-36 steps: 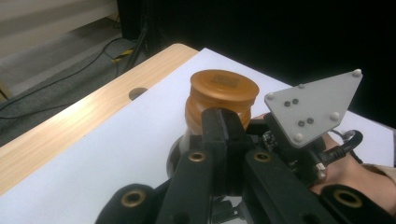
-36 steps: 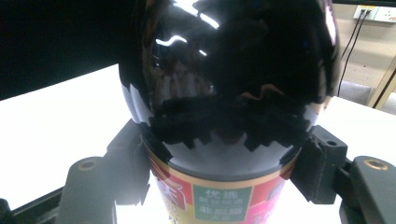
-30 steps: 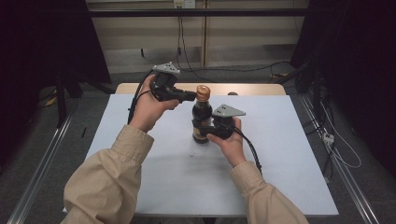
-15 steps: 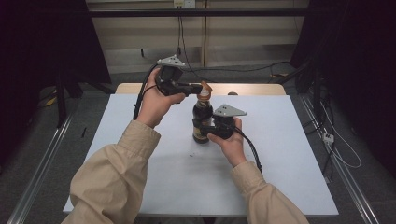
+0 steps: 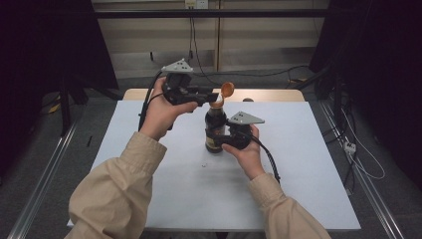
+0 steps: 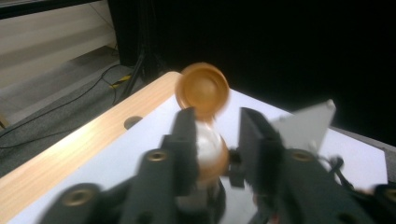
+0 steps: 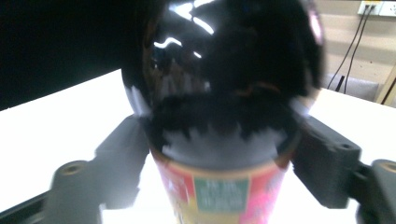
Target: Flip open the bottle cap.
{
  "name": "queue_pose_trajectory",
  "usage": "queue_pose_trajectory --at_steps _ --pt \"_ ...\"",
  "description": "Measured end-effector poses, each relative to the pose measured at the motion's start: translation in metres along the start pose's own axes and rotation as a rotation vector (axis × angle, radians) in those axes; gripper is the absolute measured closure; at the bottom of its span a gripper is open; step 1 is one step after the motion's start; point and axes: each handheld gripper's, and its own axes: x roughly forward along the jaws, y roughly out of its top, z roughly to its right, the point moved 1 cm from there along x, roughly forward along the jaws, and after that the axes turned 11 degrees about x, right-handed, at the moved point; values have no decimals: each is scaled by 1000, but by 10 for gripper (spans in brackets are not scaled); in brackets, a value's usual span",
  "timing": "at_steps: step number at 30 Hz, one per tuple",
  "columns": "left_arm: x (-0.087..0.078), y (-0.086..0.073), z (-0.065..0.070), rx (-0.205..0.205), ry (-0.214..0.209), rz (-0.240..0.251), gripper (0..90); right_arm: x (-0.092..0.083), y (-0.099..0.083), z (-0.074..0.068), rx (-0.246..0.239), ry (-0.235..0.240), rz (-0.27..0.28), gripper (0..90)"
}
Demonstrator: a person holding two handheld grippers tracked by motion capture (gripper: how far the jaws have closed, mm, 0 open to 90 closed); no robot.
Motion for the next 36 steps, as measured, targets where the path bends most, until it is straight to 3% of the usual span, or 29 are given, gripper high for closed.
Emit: queue_pose_trajectory --at_steps 2,7,11,16,22,31,36 --pt "-6 -12 1 -6 0 0 545 -5 -2 4 17 3 -22 154" --pt "-18 -48 3 -28 4 10 418 -29 -10 10 0 6 -38 140" --pt "-24 -77 7 -46 1 34 346 -48 -18 9 -3 23 -47 134" --pt "-31 -109 13 -58 8 30 278 -69 -28 10 -13 31 -59 134" --pt "-39 -142 20 -85 7 -18 222 -92 -41 15 5 17 -78 135" --pt "-63 -183 22 -118 35 -16 204 -119 -54 21 11 12 -102 135" --pt "-74 -200 28 -117 59 -30 192 -133 -59 21 17 -3 -98 136"
